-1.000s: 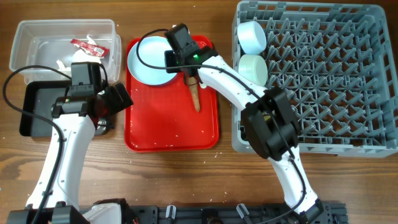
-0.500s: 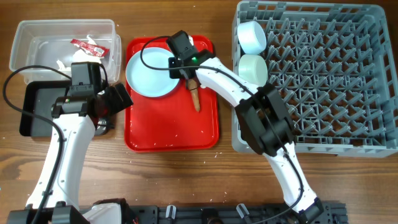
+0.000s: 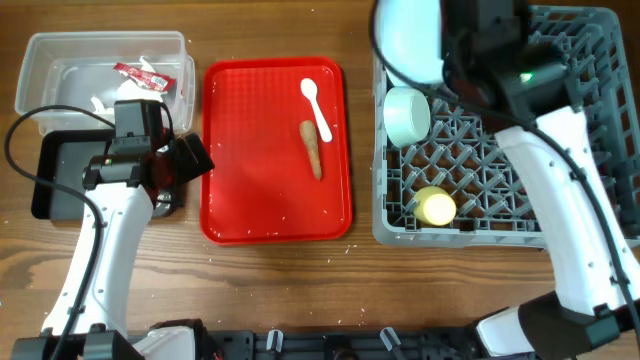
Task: Sort waste into correct bins and load items into the dishwasher rack
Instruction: 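Lift the white plate and stand it upright in the rack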
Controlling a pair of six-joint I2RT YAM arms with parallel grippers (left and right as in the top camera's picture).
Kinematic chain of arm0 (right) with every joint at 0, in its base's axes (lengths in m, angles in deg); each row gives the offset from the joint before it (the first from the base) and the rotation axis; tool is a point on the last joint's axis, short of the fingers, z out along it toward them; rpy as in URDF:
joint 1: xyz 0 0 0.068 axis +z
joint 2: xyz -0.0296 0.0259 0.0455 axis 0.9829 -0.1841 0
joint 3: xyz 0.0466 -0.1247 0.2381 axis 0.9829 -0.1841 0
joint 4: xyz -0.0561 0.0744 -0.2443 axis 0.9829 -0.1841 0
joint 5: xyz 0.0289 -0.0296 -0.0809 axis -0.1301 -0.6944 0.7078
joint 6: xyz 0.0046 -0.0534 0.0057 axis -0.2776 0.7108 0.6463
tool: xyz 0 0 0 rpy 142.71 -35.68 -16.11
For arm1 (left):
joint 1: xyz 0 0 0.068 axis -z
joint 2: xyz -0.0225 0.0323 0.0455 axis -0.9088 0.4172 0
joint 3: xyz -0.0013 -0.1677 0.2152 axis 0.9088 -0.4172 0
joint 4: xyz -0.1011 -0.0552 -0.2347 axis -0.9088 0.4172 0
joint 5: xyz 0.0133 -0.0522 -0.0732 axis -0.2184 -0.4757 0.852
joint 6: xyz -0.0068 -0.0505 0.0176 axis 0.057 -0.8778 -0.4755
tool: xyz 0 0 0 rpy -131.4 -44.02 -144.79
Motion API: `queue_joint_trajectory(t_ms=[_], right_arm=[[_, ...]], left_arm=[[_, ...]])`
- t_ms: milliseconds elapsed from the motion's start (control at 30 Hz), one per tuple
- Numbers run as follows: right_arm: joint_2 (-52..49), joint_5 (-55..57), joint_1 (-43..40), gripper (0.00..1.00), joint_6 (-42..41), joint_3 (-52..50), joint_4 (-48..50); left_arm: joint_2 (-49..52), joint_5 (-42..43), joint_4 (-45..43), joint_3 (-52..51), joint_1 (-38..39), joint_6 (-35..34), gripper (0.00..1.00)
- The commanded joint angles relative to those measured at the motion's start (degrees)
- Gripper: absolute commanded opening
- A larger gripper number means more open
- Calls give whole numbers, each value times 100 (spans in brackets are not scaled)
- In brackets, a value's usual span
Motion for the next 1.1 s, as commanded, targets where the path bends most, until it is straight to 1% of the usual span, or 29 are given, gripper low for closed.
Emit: queue_joint_trajectory(t_ms=[0,133,167,367,500,567,600,633,667,700,733,767,800,867,900,933,1000,1033,1067], right_arm=[[-214,968,-393,4,909,-59,-363],[-763,966,-861,4,1574,-214,-332],[-911,970,-907,4,1591,-214,-273],[-1888,1038,-931,4,2721,-214,702],[-2251,1067,-942,4,2916,-214,986],[-2284,645,-942,39,2922,-214,1128],[-2284,321,-942,65,2920,-214,1185],[-2284,-4,-942,96,2879,-214,1237],[-2282,-332,-942,100,2492,-208,1283],[-2238,-577,-942,100,1744,-197,1285],[-2166,-791,-942,100,1311,-197,1224],[-1958,-1458,-942,100,1209,-155,984],[-1740,-1801,-942,100,1154,-98,787],[-1239,-2140,-929,100,1014,-68,505],[-826,-2610,-898,100,861,-68,332],[-461,-3536,-861,100,820,-68,219],[-127,-5287,-857,100,826,-68,151],[-96,-5810,-857,100,839,-68,164],[-136,-6446,-855,95,732,-92,275]], left_arm=[[17,-55,-20,66,7,-11,100],[17,-57,-20,66,7,-11,100],[17,-57,-17,66,7,-11,100],[15,-57,-20,66,7,-11,100],[17,-57,-17,66,7,-11,100],[17,-55,-17,66,7,-11,100],[17,-57,-17,66,7,-11,100],[17,-55,-20,66,7,-11,100],[17,-57,-17,66,7,-11,100],[17,-57,-20,66,7,-11,100],[17,-57,-17,66,7,-11,100],[17,-55,-17,66,7,-11,100],[17,-55,-20,66,7,-11,100],[17,-57,-17,66,7,-11,100],[17,-57,-17,66,7,-11,100],[17,-57,-17,66,7,-11,100],[17,-57,-20,66,7,-11,100],[17,-57,-17,66,7,-11,100],[17,-57,-17,66,7,-11,100]])
